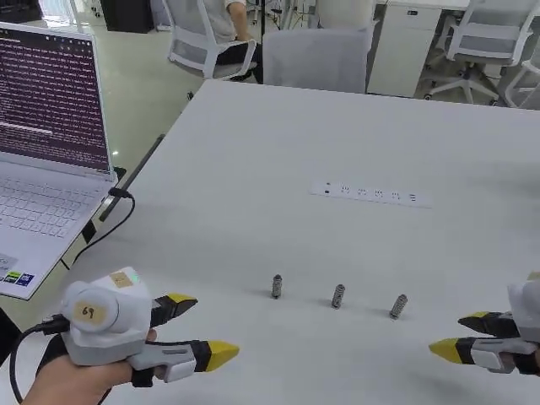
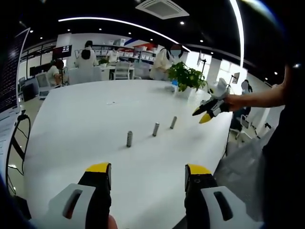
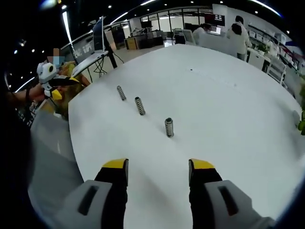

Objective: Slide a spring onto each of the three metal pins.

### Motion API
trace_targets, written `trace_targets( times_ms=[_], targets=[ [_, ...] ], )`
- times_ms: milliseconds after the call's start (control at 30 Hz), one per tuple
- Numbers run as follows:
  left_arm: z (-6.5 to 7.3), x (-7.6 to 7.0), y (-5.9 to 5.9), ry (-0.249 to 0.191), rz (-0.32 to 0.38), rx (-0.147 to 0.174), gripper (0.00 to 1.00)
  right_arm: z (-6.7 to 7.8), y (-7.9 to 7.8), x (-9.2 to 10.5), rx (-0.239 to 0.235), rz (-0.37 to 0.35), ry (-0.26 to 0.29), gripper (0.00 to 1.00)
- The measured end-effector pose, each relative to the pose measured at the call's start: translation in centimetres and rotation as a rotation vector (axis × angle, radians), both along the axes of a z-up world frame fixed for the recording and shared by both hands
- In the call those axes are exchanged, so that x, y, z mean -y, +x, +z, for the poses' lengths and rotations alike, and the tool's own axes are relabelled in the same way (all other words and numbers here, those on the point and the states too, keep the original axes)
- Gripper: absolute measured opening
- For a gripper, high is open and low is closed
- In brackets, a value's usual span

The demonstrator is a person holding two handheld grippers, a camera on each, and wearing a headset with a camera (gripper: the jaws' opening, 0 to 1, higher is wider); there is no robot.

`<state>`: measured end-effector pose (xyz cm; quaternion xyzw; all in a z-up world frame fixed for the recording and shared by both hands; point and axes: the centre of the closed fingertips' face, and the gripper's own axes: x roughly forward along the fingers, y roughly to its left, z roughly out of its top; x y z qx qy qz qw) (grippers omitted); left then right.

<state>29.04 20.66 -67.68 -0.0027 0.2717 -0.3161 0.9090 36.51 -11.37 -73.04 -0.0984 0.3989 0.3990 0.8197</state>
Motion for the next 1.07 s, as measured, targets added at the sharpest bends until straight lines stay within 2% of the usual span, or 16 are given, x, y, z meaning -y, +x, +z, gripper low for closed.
trace_targets(
  times_ms=[200,600,1067],
  targets=[
    [-0.1,0.1,-0.1,0.000,0.002,-0.002,0.58,-0.1,-1.7,0.2,0.002,-0.017,0.030,0.54],
    [-0.2,0.6,-0.5,0.001,-0.003,-0.008,0.59,-0.1,-4.6,-0.8,0.023,-0.041,0.104,0.64],
    [-0.6,1.5,-0.7,0.004,-0.033,-0.012,0.60,0.1,-5.9,-2.5,0.059,-0.019,0.142,0.76]
  ],
)
